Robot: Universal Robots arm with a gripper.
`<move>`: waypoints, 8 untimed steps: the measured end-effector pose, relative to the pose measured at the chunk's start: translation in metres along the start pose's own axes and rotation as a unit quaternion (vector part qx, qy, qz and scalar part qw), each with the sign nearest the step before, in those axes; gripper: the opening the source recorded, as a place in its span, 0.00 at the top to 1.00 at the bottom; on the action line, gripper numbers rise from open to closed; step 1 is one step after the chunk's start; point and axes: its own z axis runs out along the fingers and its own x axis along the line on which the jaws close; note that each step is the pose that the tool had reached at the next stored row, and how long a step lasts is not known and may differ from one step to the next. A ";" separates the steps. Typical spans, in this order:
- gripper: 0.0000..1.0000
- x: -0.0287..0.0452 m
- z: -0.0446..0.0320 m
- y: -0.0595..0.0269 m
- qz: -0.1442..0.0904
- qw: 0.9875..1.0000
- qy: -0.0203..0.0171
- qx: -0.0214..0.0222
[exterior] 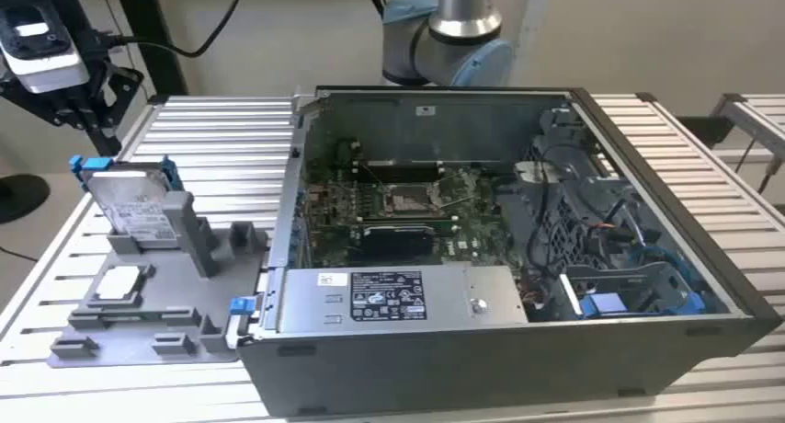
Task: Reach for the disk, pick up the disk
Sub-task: 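Reach for the disk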
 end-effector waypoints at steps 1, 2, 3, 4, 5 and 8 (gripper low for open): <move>1.00 0.0000 0.0000 0.0000 0.000 1.000 0.000 0.000; 1.00 0.0000 0.0000 0.0000 0.000 1.000 0.000 0.000; 1.00 0.0000 0.0000 0.0000 0.000 1.000 0.000 0.000; 1.00 0.0000 0.0000 0.0000 0.000 1.000 0.000 0.000; 1.00 0.0000 0.0000 0.0000 0.000 1.000 0.000 0.000; 1.00 0.0000 0.0000 0.0000 0.000 1.000 0.000 0.000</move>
